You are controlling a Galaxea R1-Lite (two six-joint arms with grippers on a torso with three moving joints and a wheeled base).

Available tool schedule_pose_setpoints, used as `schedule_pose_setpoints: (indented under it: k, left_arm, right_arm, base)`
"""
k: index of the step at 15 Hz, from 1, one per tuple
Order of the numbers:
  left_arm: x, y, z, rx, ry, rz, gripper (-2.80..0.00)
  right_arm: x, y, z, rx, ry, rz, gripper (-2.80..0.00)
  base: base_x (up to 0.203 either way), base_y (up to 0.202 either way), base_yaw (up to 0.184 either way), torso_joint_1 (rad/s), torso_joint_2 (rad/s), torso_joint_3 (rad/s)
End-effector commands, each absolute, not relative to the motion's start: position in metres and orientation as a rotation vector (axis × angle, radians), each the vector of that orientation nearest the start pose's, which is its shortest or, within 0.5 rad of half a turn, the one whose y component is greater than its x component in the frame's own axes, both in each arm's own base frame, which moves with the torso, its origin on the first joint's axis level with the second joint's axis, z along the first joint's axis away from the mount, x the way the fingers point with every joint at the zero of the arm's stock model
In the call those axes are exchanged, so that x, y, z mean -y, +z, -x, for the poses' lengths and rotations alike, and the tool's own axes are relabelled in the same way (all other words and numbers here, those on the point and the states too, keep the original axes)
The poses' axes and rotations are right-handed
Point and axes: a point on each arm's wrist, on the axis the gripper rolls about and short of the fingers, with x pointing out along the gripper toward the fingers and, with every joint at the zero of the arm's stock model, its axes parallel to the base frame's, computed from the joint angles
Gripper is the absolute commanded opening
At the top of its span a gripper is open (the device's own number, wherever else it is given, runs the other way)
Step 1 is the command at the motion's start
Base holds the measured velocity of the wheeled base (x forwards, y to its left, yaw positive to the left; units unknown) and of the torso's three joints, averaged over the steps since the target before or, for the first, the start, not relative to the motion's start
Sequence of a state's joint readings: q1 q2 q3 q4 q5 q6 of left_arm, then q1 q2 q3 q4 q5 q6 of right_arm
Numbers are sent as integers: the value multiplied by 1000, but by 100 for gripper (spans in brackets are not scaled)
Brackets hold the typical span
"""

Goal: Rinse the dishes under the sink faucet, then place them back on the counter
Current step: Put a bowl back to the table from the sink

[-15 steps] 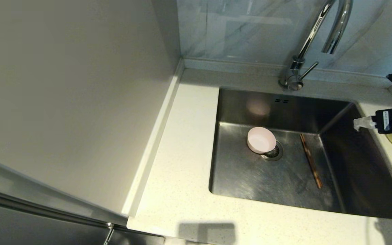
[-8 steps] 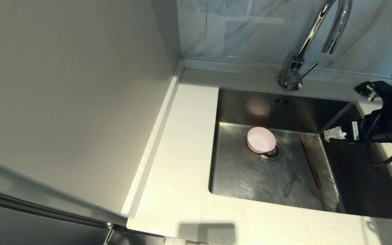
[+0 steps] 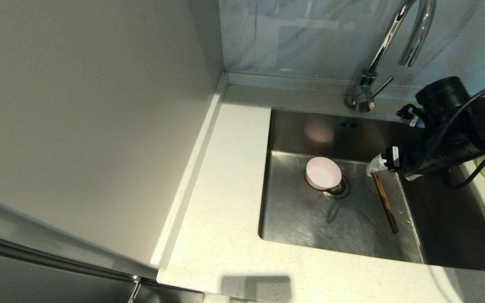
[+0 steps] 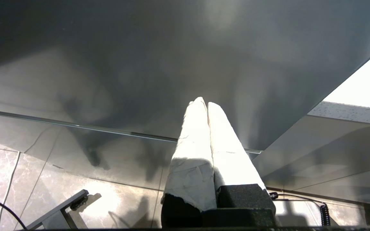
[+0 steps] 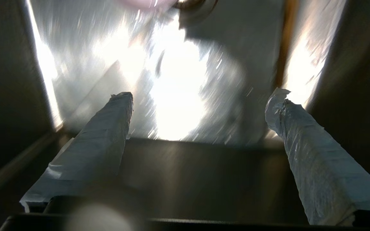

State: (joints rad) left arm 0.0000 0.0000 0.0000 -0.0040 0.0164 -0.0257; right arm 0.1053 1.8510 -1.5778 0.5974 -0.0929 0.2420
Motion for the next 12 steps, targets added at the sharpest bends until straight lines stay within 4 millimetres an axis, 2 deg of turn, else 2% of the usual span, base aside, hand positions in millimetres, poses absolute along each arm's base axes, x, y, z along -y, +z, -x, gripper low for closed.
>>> schedule_pose_setpoints:
  k: [1, 3, 6, 12]
  left_arm:
    - [0, 76, 23, 8, 17, 26, -280]
    - [0, 76, 23, 8, 17, 26, -280]
    - [0, 76, 23, 8, 17, 26, -280]
    - [0, 76, 23, 8, 17, 26, -280]
  right_arm:
    - [-39, 211, -354, -1089, -136, -220, 0]
    - [-42, 195, -375, -1131, -185, -310, 0]
    - [-47, 187, -406, -1075, -225, -412, 0]
    - [-51, 147, -456, -876, -258, -417, 0]
  base:
    - [0, 0, 0, 0, 0, 0]
    - [0, 0, 0, 0, 0, 0]
    - [0, 0, 0, 0, 0, 0]
    - [0, 0, 0, 0, 0, 0]
